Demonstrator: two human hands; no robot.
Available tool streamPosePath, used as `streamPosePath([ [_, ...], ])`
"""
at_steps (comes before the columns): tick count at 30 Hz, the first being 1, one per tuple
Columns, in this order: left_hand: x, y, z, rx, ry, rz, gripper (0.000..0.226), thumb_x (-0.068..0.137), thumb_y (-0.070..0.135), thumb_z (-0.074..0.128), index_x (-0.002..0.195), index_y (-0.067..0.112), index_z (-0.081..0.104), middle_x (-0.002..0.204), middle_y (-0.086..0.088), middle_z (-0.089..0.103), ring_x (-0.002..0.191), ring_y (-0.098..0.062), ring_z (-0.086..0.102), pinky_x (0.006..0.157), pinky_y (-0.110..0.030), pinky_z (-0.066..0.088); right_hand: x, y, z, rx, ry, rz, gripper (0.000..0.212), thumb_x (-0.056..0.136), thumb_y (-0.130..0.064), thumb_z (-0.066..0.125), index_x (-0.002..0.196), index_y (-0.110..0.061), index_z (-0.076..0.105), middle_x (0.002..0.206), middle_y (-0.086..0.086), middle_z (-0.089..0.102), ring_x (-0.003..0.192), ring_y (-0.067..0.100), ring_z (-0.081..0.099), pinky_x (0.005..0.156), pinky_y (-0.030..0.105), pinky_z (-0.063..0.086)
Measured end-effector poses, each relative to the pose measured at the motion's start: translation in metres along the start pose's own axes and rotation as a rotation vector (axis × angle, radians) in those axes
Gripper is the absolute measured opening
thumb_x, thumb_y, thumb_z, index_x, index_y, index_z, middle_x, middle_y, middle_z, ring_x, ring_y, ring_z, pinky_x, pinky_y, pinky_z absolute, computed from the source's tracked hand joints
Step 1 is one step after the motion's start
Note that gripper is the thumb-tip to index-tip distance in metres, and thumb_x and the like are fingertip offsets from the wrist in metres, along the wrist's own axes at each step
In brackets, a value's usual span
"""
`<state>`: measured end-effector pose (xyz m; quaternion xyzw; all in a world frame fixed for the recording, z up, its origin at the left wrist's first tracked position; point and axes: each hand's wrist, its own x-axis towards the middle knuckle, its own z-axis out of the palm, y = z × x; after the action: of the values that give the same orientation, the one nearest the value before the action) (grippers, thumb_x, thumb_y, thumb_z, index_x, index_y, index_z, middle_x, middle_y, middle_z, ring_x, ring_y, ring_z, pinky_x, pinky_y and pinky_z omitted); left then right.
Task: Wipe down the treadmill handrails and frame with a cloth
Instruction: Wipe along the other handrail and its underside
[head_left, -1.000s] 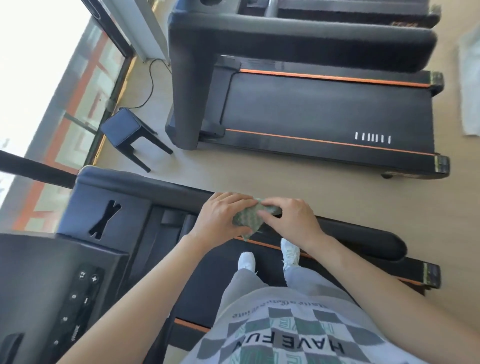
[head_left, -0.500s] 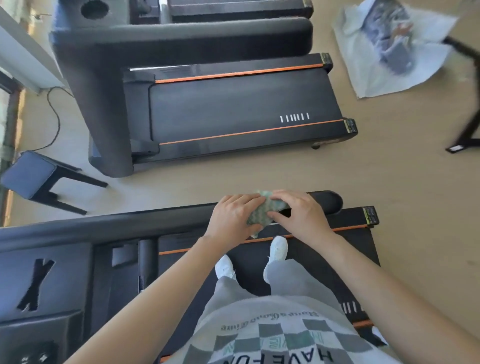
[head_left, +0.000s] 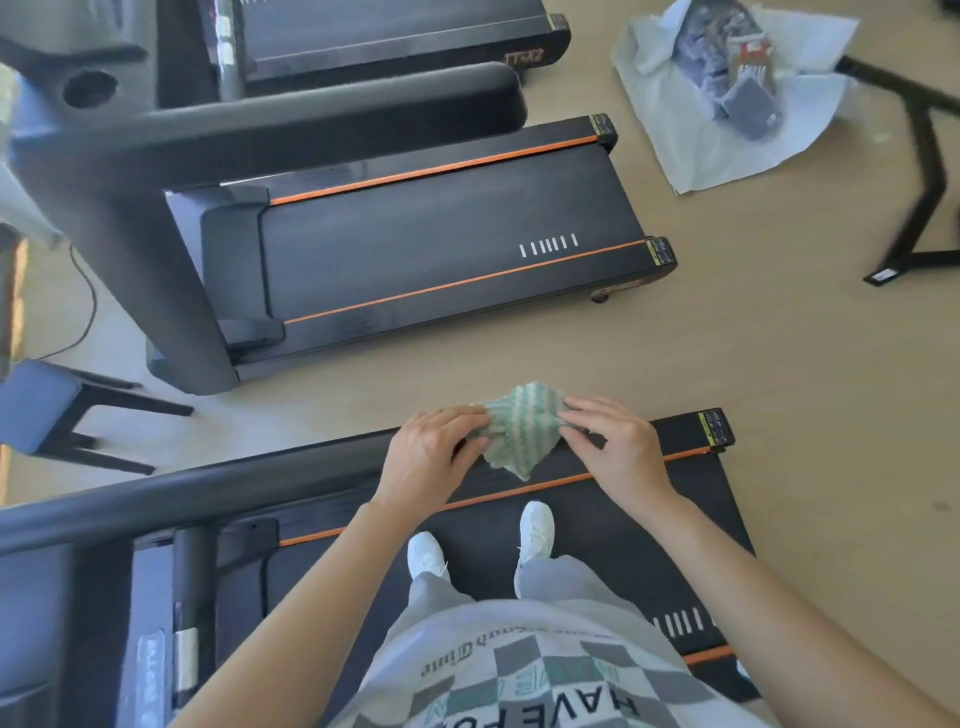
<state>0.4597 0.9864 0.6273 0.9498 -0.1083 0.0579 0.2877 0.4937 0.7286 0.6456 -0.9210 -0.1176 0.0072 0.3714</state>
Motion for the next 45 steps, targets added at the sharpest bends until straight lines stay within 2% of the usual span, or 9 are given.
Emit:
streamPosePath([
  [3, 0.002, 0.005, 0.002, 0.016, 0.002, -0.065, 0.020, 0.091, 0.028, 0.067, 0.106, 0.019, 0.077, 0.116, 0.009, 0.076, 0.107, -0.012, 0.071, 0.079, -0.031, 0.054, -0.013, 0.021, -0.014, 0.011, 0.036, 0.042, 0.021, 0.079, -0.002, 0.081, 0.099, -0.011, 0.082, 0.112, 0.004, 0.075, 0.105, 0.016, 0.067, 0.097, 0.009, 0.042],
  [10, 0.001, 0.018, 0.008, 0.075, 0.061, -0.080, 0.026, 0.089, 0.020, 0.059, 0.109, 0.020, 0.076, 0.118, 0.008, 0.073, 0.099, -0.017, 0.068, 0.079, -0.033, 0.050, -0.037, 0.058, -0.032, -0.109, 0.103, 0.374, 0.012, 0.082, -0.006, 0.073, 0.090, -0.014, 0.077, 0.096, 0.001, 0.076, 0.092, 0.028, 0.067, 0.080, 0.037, 0.053],
  [14, 0.004, 0.033, 0.013, 0.096, 0.032, -0.053, 0.029, 0.088, 0.029, 0.062, 0.114, 0.025, 0.075, 0.123, 0.009, 0.070, 0.101, -0.017, 0.063, 0.080, -0.034, 0.048, -0.013, 0.024, -0.031, 0.025, 0.228, 0.132, 0.018, 0.084, -0.013, 0.072, 0.101, -0.009, 0.075, 0.106, 0.002, 0.074, 0.103, 0.021, 0.066, 0.093, 0.034, 0.052],
  [17, 0.006, 0.035, 0.018, 0.114, -0.031, -0.047, 0.038, 0.086, 0.040, 0.065, 0.120, 0.024, 0.073, 0.125, 0.011, 0.070, 0.105, -0.017, 0.065, 0.083, -0.033, 0.050, 0.004, 0.001, -0.014, 0.047, 0.052, -0.169, 0.033, 0.084, -0.026, 0.078, 0.113, -0.011, 0.074, 0.122, 0.004, 0.069, 0.112, 0.017, 0.060, 0.100, 0.028, 0.045],
  [23, 0.006, 0.027, 0.018, 0.125, -0.072, -0.065, 0.036, 0.085, 0.034, 0.076, 0.119, 0.024, 0.073, 0.125, 0.011, 0.069, 0.105, -0.018, 0.066, 0.083, -0.035, 0.052, 0.006, 0.024, 0.010, -0.020, -0.010, -0.244, 0.023, 0.079, -0.015, 0.082, 0.100, -0.008, 0.076, 0.111, 0.003, 0.072, 0.098, 0.027, 0.065, 0.084, 0.041, 0.054],
  [32, 0.008, 0.029, 0.015, 0.119, -0.083, -0.057, 0.034, 0.085, 0.031, 0.076, 0.118, 0.023, 0.073, 0.125, 0.009, 0.070, 0.104, -0.020, 0.068, 0.084, -0.035, 0.054, -0.022, 0.074, -0.027, -0.110, -0.037, 0.094, 0.014, 0.071, 0.000, 0.074, 0.078, -0.012, 0.069, 0.099, 0.001, 0.073, 0.098, 0.030, 0.063, 0.083, 0.037, 0.052],
  [35, 0.008, 0.032, 0.014, 0.135, -0.085, -0.063, 0.038, 0.082, 0.032, 0.078, 0.120, 0.023, 0.073, 0.126, 0.008, 0.070, 0.106, -0.021, 0.068, 0.086, -0.035, 0.054, -0.019, 0.068, -0.036, -0.076, 0.121, 0.174, 0.016, 0.068, -0.001, 0.070, 0.077, -0.013, 0.064, 0.092, 0.000, 0.070, 0.092, 0.029, 0.063, 0.078, 0.034, 0.049],
  [42, 0.011, 0.039, 0.019, 0.203, -0.130, -0.033, 0.065, 0.071, 0.041, 0.087, 0.130, 0.021, 0.068, 0.132, 0.003, 0.067, 0.108, -0.023, 0.069, 0.089, -0.037, 0.054, -0.002, 0.022, 0.012, 0.019, -0.151, -0.217, 0.053, 0.077, -0.027, 0.082, 0.125, -0.011, 0.067, 0.131, 0.003, 0.063, 0.120, 0.023, 0.054, 0.103, 0.032, 0.044],
  [45, 0.018, 0.037, 0.024, 0.246, -0.172, -0.008, 0.076, 0.068, 0.043, 0.090, 0.135, 0.018, 0.065, 0.136, 0.000, 0.066, 0.109, -0.024, 0.069, 0.088, -0.039, 0.056, -0.001, 0.036, 0.020, -0.023, -0.198, -0.195, 0.065, 0.081, -0.025, 0.080, 0.140, -0.014, 0.056, 0.144, 0.004, 0.054, 0.129, 0.025, 0.048, 0.106, 0.039, 0.045],
])
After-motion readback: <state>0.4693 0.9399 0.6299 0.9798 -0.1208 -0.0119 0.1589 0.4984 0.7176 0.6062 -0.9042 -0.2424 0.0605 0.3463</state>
